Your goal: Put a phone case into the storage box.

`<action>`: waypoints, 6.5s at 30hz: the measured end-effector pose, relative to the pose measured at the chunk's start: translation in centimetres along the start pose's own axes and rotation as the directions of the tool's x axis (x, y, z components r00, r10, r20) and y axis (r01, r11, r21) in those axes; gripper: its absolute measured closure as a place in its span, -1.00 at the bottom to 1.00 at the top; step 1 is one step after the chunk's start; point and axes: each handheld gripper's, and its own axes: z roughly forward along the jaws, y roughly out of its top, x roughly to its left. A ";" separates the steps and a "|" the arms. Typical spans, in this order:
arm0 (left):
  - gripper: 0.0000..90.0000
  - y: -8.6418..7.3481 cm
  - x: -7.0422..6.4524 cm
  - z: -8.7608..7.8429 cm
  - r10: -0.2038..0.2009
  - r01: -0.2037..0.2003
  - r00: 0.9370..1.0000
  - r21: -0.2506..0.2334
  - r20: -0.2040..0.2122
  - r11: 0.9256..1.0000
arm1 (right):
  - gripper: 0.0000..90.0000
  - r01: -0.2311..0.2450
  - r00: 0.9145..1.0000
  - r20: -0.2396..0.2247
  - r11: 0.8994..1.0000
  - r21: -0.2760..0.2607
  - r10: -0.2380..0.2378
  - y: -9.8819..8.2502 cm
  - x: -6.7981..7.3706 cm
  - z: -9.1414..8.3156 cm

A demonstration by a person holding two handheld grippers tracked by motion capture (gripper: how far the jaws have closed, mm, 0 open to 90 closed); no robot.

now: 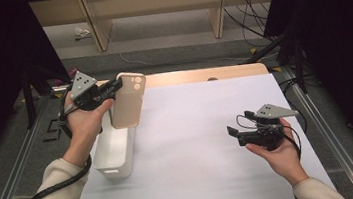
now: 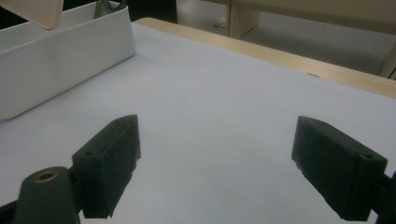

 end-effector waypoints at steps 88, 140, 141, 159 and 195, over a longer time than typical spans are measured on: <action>0.83 -1.5 6.1 3.2 -0.070 0.070 0.992 0.002 -0.108 0.998 | -0.64 -0.035 0.999 -0.003 0.999 -0.011 0.035 -0.3 -0.6 -0.3; 0.81 -6.6 8.6 5.5 -0.174 0.185 0.976 0.076 -0.131 0.980 | -0.64 -0.030 0.999 -0.014 1.000 0.000 0.030 -0.4 -0.6 -0.1; 0.81 -6.7 8.7 5.5 -0.175 0.186 0.976 0.079 -0.133 0.979 | -0.64 -0.030 0.999 -0.014 1.000 0.000 0.030 -0.4 -0.6 -0.1; 0.79 -8.0 9.0 6.0 -0.183 0.200 0.973 0.116 -0.142 0.973 | -0.64 -0.029 0.999 -0.019 1.000 0.004 0.029 -0.4 -0.6 0.0; 0.66 -7.8 8.9 6.0 -0.055 0.091 0.980 0.182 -0.192 0.979 | -0.64 -0.028 0.999 -0.019 1.000 0.002 0.028 -0.3 -0.6 0.0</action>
